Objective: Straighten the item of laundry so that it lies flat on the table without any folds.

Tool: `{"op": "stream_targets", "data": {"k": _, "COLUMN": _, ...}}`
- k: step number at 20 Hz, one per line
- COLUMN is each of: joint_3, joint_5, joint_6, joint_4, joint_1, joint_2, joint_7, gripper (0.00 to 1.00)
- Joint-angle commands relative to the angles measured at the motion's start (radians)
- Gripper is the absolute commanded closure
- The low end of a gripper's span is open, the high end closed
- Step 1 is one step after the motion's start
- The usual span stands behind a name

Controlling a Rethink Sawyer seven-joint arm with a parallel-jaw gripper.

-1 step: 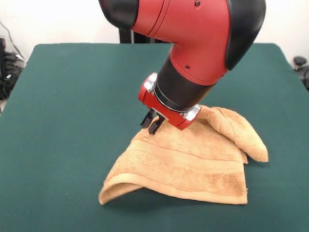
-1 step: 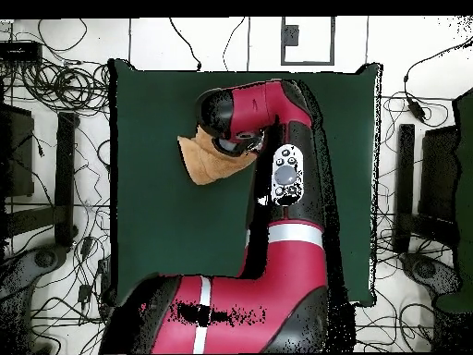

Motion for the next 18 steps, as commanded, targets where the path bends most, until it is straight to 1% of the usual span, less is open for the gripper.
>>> {"op": "stream_targets", "data": {"k": 1, "joint_3": 0.004, "joint_5": -0.055, "joint_6": 0.274, "joint_4": -0.089, "joint_1": 0.055, "joint_2": 0.052, "joint_7": -0.198, "gripper": 1.0}}
{"op": "stream_targets", "data": {"k": 7, "joint_3": 0.023, "joint_5": -0.069, "joint_6": 0.463, "joint_4": -0.173, "joint_1": 0.04, "joint_2": 0.043, "joint_7": -0.28, "gripper": 1.0}}
{"op": "stream_targets", "data": {"k": 11, "joint_3": 0.039, "joint_5": -0.083, "joint_6": 0.552, "joint_4": -0.21, "joint_1": 0.034, "joint_2": 0.047, "joint_7": -0.302, "gripper": 1.0}}
{"op": "stream_targets", "data": {"k": 16, "joint_3": 0.057, "joint_5": -0.093, "joint_6": 0.618, "joint_4": -0.249, "joint_1": 0.029, "joint_2": 0.083, "joint_7": -0.316, "gripper": 1.0}}
{"op": "stream_targets", "data": {"k": 18, "joint_3": 0.06, "joint_5": -0.081, "joint_6": 0.587, "joint_4": -0.225, "joint_1": 0.021, "joint_2": 0.081, "joint_7": -0.299, "gripper": 1.0}}
